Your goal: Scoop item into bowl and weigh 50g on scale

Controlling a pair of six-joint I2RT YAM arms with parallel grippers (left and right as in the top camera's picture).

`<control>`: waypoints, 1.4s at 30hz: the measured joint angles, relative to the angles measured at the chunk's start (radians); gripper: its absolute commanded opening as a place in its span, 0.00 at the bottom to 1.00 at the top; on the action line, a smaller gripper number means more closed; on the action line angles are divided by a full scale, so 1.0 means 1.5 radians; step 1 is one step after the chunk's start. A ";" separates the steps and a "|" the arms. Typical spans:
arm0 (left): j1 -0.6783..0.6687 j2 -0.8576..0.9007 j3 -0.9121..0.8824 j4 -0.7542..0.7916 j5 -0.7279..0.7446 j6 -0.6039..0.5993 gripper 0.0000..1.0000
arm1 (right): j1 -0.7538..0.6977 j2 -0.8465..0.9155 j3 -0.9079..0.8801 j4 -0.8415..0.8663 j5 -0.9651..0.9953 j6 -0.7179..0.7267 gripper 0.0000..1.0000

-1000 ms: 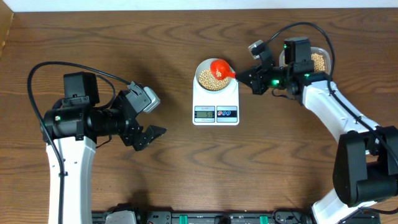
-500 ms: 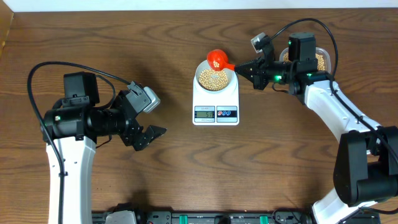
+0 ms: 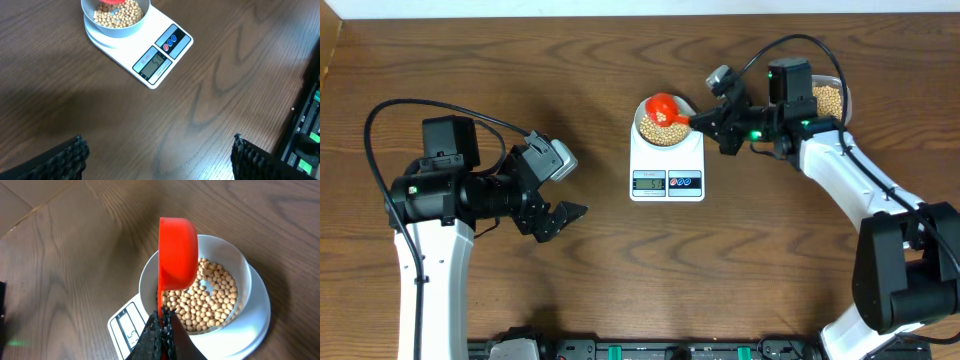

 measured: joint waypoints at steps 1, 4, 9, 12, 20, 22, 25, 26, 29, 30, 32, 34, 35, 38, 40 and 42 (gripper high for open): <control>0.000 0.000 0.000 0.000 0.000 0.000 0.93 | 0.001 0.000 0.000 0.000 0.003 -0.002 0.01; 0.000 0.000 0.000 0.000 0.000 0.000 0.93 | 0.003 0.000 0.000 -0.006 0.035 -0.031 0.01; 0.000 0.000 0.000 0.000 0.000 0.000 0.93 | 0.021 0.009 0.000 -0.010 0.114 -0.084 0.01; 0.000 0.000 0.000 0.000 0.000 0.000 0.93 | 0.034 0.015 0.000 -0.011 0.135 -0.108 0.01; 0.000 0.000 0.000 0.000 0.000 0.000 0.93 | 0.048 0.021 0.000 -0.018 0.176 -0.178 0.01; 0.000 0.000 0.000 0.000 0.000 0.000 0.93 | 0.049 0.021 0.000 -0.027 0.176 -0.189 0.01; 0.000 0.000 0.000 0.000 0.000 0.000 0.93 | 0.052 0.021 0.000 -0.034 0.176 -0.198 0.01; 0.000 0.000 0.000 0.000 0.000 0.000 0.93 | 0.054 0.021 0.000 -0.036 0.176 -0.200 0.01; 0.000 0.000 0.000 0.000 0.000 0.000 0.93 | 0.058 0.021 0.000 -0.040 0.174 -0.202 0.01; 0.000 0.000 0.000 0.000 0.000 0.000 0.93 | 0.059 0.021 0.000 -0.040 0.172 -0.203 0.01; 0.000 0.000 0.000 0.000 0.000 0.000 0.93 | 0.060 0.021 0.000 -0.041 0.171 -0.203 0.01; 0.000 0.000 0.000 0.000 0.000 0.000 0.93 | 0.061 0.021 0.000 -0.043 0.169 -0.202 0.01; 0.000 0.000 0.000 0.000 0.000 0.000 0.93 | 0.061 0.021 0.000 -0.045 0.167 -0.198 0.01; 0.000 0.000 0.000 0.000 0.000 0.000 0.93 | 0.061 0.021 0.000 -0.051 0.150 -0.184 0.01; 0.000 0.000 0.000 0.000 0.000 0.000 0.93 | 0.060 0.021 0.000 -0.052 0.127 -0.168 0.01; 0.000 0.000 0.000 0.000 0.000 0.000 0.93 | 0.059 0.021 0.000 -0.045 0.093 -0.147 0.01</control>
